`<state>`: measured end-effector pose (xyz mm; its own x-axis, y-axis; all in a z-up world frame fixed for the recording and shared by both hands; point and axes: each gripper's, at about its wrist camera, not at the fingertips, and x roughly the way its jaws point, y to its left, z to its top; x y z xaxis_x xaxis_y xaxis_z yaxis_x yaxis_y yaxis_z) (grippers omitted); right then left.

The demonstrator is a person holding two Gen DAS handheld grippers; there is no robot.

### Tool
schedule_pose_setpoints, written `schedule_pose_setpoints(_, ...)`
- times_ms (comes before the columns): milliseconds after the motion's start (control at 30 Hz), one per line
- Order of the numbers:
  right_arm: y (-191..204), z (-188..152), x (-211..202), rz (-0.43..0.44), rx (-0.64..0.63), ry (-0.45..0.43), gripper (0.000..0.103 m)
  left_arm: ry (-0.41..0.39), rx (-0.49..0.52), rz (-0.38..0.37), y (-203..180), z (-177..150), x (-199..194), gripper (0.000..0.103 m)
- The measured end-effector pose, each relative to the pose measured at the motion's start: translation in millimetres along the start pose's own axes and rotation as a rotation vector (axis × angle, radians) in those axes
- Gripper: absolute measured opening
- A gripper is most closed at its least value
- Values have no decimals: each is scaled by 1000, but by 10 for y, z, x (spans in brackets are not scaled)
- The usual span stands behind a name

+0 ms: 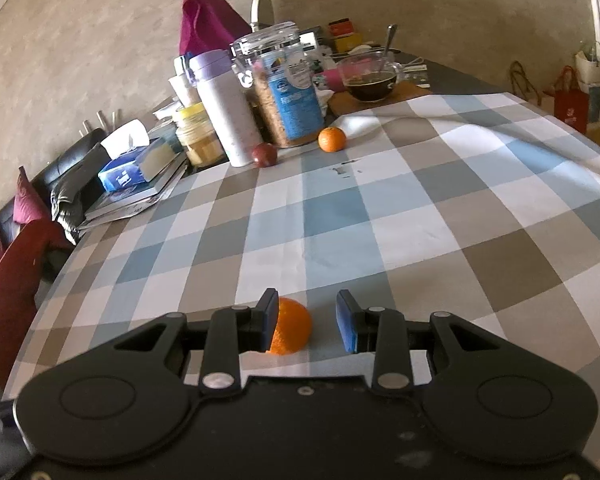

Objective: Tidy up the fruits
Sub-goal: 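Grasp the red tomato with the left tool while the right tool nears the orange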

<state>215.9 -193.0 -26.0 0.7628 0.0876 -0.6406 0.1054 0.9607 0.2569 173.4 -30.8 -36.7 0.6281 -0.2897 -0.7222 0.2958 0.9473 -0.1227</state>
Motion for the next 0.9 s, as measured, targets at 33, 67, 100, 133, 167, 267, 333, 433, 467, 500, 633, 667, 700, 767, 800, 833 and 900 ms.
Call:
schedule_pose_setpoints(33,-5,1,3,-2,3,2,35,3,20,4,-35,-20,11,57)
schedule_pose_setpoints(67,-7,1,8,-6,5,2,35,5,35,18,-64,-33,29,57)
schedule_pose_setpoints(100,-7,-2,10,-10,5,2,35,8,44,37,-88,-38,56,57)
schedule_pose_setpoints(133,-4,-5,3,-12,5,1,35,12,50,50,-99,-47,75,57)
schedule_pose_setpoints(167,-2,-8,0,-13,4,1,35,20,54,63,-110,-43,111,57)
schedule_pose_setpoints(267,5,-17,-13,-18,-2,-2,35,39,45,83,-95,-37,191,57)
schedule_pose_setpoints(333,10,-18,-16,-21,-4,-3,35,51,29,92,-76,-30,229,58)
schedule_pose_setpoints(433,-4,-9,-10,-21,8,2,35,63,4,101,-42,-18,283,58)
schedule_pose_setpoints(467,-13,-6,-7,-22,13,4,35,61,5,110,-42,-17,283,57)
schedule_pose_setpoints(500,-20,-2,-4,-24,18,6,35,59,3,108,-40,-16,284,56)
schedule_pose_setpoints(633,-34,5,7,-28,31,12,35,48,-35,108,16,1,273,46)
schedule_pose_setpoints(667,-33,8,9,-29,32,13,35,46,-52,116,45,10,275,46)
schedule_pose_setpoints(700,-32,7,12,-30,32,14,35,44,-69,121,79,22,278,46)
schedule_pose_setpoints(767,-28,4,16,-28,31,19,35,35,-115,124,174,45,272,46)
schedule_pose_setpoints(800,-26,1,15,-28,30,21,35,30,-136,126,225,56,268,46)
schedule_pose_setpoints(833,-24,-2,16,-26,28,23,35,26,-158,132,279,66,269,46)
schedule_pose_setpoints(900,-13,-8,21,-25,21,25,35,27,-190,150,387,83,286,46)
